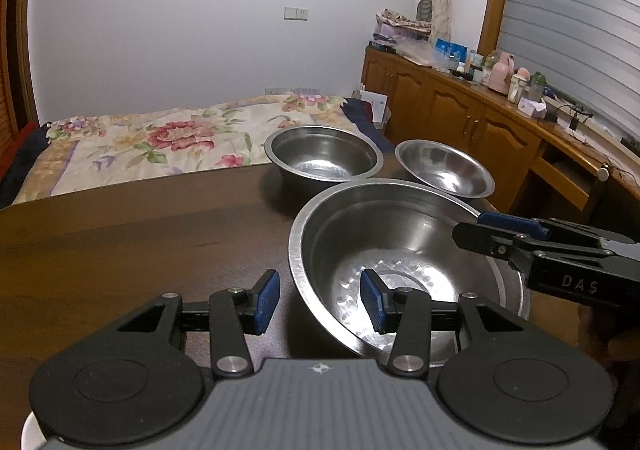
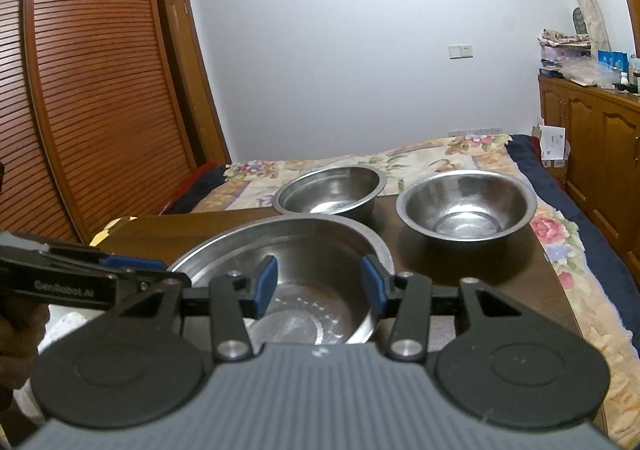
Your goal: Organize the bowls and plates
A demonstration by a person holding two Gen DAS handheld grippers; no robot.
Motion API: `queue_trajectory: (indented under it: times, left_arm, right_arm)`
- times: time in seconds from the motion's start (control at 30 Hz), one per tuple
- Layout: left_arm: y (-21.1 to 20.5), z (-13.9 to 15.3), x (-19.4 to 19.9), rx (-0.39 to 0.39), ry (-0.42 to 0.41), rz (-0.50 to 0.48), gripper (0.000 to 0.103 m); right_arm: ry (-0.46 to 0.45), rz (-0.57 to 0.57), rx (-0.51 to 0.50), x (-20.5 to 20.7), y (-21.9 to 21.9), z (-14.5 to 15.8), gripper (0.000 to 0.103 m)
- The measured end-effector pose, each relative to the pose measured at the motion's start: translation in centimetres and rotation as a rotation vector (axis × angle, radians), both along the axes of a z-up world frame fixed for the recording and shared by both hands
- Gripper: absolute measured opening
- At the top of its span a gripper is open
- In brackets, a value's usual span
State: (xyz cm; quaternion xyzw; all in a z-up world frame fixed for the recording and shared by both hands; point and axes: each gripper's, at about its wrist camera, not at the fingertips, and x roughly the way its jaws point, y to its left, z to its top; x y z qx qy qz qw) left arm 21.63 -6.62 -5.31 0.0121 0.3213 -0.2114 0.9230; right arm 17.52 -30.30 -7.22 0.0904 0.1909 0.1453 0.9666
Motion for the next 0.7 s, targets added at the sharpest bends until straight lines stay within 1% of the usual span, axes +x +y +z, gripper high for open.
queue_trajectory:
  times: [0.17,0.27,0.37,0.47,0.6,0.7]
  left_arm:
    - [-0.2,-0.3,0.2,0.001,0.008,0.001,0.044]
    - [-0.2,-0.5,0.3,0.001,0.014,0.004,0.038]
    - [-0.2,-0.5,0.4,-0.005,0.017,0.002,0.038]
    - [-0.1,-0.6,0.4,-0.006,0.018,0.000,0.035]
    - [-0.1,-0.6,0.5,-0.003,0.023,0.002,0.030]
    - [-0.2,-0.7,0.5,-0.003,0.026,0.000,0.028]
  right_arm:
    - [-0.002,-0.012,-0.006,0.0,-0.1,0.0,0.048]
    - [0.008,-0.025,-0.012,0.3,-0.2,-0.1,0.048]
    - [0.015,-0.034,0.002,0.4,-0.5,-0.1,0.048]
    - [0.005,-0.042,0.004,0.2,-0.7,0.1,0.048]
    - [-0.019,-0.055,0.003,-0.2,-1.0,0.4,0.048]
    - [-0.019,-0.071,-0.001,-0.1,-1.3,0.3,0.048]
